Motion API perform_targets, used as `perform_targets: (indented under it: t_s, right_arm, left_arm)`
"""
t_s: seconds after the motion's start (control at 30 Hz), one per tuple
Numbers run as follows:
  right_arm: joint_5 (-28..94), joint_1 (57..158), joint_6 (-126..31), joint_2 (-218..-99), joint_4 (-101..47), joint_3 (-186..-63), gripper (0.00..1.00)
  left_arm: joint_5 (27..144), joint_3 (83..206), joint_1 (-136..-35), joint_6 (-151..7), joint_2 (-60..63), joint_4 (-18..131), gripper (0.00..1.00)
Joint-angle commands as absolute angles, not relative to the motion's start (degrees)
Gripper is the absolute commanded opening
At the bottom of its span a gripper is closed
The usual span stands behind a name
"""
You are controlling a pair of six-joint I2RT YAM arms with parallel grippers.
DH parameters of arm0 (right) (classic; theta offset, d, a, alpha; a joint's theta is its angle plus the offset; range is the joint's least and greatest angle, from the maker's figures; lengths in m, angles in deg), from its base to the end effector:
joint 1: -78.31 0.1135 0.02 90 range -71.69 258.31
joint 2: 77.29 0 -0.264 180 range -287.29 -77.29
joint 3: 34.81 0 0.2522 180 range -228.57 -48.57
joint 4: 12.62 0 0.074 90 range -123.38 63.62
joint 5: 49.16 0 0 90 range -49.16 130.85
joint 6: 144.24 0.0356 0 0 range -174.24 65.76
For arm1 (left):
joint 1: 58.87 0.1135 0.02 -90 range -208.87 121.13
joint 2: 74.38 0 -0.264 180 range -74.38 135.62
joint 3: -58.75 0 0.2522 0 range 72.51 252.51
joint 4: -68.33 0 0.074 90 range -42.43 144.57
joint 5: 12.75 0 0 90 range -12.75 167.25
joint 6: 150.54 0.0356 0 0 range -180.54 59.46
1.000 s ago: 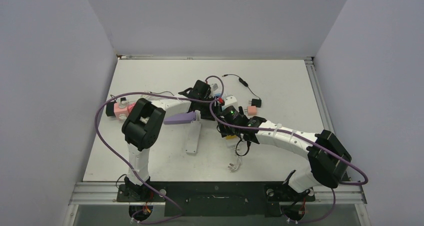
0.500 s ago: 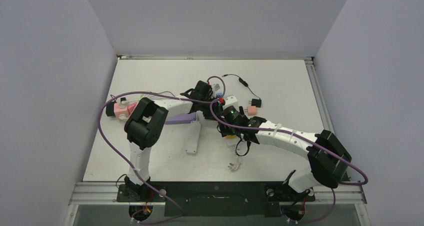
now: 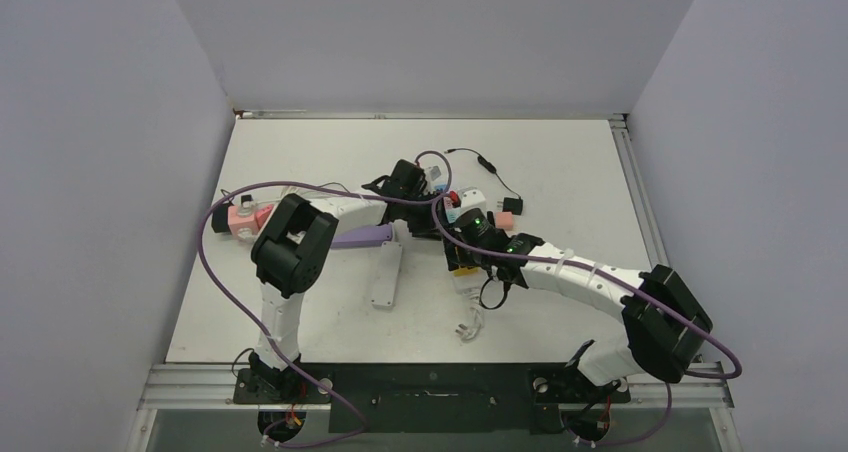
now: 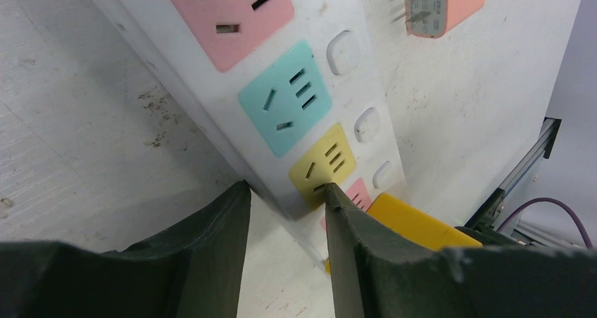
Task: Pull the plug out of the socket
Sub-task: Remove the plug from the socket.
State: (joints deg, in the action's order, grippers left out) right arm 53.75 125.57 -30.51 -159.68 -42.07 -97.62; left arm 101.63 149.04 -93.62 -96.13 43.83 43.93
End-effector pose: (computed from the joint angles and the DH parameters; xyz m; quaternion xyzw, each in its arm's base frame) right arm 0.2053 0.2105 0.2086 -0.1513 0.9193 0.1162 0.3443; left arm 0.3471 -0.2587 0.1438 0.0614 0.9256 -0.3452 0.1429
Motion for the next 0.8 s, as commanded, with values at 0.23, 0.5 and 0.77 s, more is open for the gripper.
perform_targets:
  t_s: [0.23, 0.5, 0.77]
  right_arm:
    - [45.4, 121.2, -29.3, -156.7, -37.5, -94.6, 0.05]
    - [53.2, 125.5, -29.5, -157.9, -39.8, -96.4, 0.05]
    - [61.6, 130.6, -29.0, -160.0, -43.1, -99.3, 0.05]
  left_arm:
    - [97.2, 148.9, -95.6, -93.3, 48.4, 39.3, 0.37]
    - [96.3, 149.3, -95.7, -92.6, 49.2, 38.5, 0.37]
    - [95.7, 149.6, -96.0, -92.2, 49.5, 38.0, 0.36]
